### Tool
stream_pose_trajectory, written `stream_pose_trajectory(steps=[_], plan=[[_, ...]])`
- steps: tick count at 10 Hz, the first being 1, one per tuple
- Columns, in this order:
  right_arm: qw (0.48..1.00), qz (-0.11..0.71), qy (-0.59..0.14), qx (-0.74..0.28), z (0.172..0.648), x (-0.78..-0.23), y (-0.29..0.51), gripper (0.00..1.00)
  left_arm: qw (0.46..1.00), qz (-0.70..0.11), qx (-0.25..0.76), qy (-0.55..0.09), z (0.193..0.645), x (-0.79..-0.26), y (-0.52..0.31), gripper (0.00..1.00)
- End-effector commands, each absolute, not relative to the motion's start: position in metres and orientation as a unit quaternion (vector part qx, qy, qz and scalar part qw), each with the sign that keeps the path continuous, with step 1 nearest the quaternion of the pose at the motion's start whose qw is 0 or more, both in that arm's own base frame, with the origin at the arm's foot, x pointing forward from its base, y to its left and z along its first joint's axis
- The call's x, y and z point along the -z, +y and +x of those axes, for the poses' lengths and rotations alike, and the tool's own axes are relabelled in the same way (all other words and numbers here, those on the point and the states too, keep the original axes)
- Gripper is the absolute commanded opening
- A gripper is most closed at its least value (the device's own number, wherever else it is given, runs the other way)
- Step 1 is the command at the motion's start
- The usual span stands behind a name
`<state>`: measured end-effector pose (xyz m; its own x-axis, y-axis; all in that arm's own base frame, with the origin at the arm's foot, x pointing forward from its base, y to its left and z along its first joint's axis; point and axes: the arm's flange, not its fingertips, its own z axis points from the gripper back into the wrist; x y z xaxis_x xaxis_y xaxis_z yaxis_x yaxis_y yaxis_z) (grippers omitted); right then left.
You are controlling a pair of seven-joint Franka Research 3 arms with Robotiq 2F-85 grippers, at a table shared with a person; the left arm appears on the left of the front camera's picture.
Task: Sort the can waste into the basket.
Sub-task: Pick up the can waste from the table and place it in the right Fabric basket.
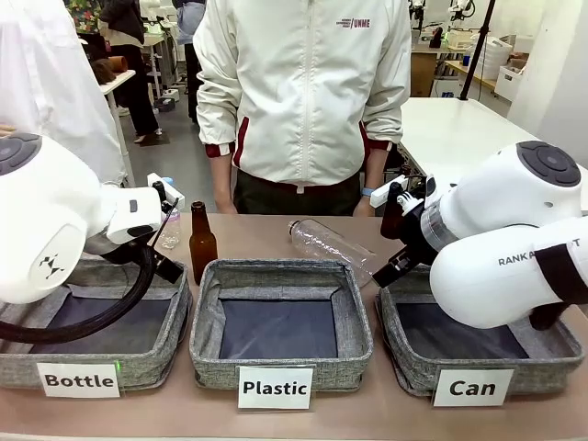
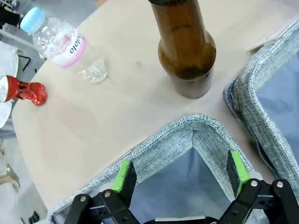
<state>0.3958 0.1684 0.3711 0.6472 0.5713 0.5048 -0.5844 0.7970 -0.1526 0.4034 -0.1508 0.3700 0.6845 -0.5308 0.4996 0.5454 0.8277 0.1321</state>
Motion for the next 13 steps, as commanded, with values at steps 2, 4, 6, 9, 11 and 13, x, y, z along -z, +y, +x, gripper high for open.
stream_pose_trajectory(steps=[2, 4, 6, 9, 11, 13], plan=[[0.908, 0.012, -0.274, -0.318, 0.396, -0.371, 0.168, 1.0, 0.918, -0.014, 0.293, -0.268, 0.403, -0.37, -0.151, 1.0], [0.908, 0.012, -0.274, -0.318, 0.396, -0.371, 0.168, 1.0, 0.918, -0.014, 0.293, -0.268, 0.403, -0.37, -0.151, 1.0], [0.907, 0.012, -0.274, -0.318, 0.396, -0.371, 0.168, 1.0, 0.918, -0.014, 0.293, -0.268, 0.403, -0.37, -0.151, 1.0], [0.923, 0.114, -0.251, -0.268, 0.381, -0.468, 0.139, 1.0, 0.907, -0.116, 0.34, -0.22, 0.371, -0.457, -0.119, 1.0], [0.935, 0.215, -0.182, -0.217, 0.343, -0.521, 0.096, 1.0, 0.905, -0.179, 0.334, -0.192, 0.331, -0.513, -0.076, 1.0], [0.914, 0.307, -0.182, -0.194, 0.297, -0.536, 0.027, 1.0, 0.884, -0.268, 0.328, -0.199, 0.297, -0.532, 0.0, 1.0]])
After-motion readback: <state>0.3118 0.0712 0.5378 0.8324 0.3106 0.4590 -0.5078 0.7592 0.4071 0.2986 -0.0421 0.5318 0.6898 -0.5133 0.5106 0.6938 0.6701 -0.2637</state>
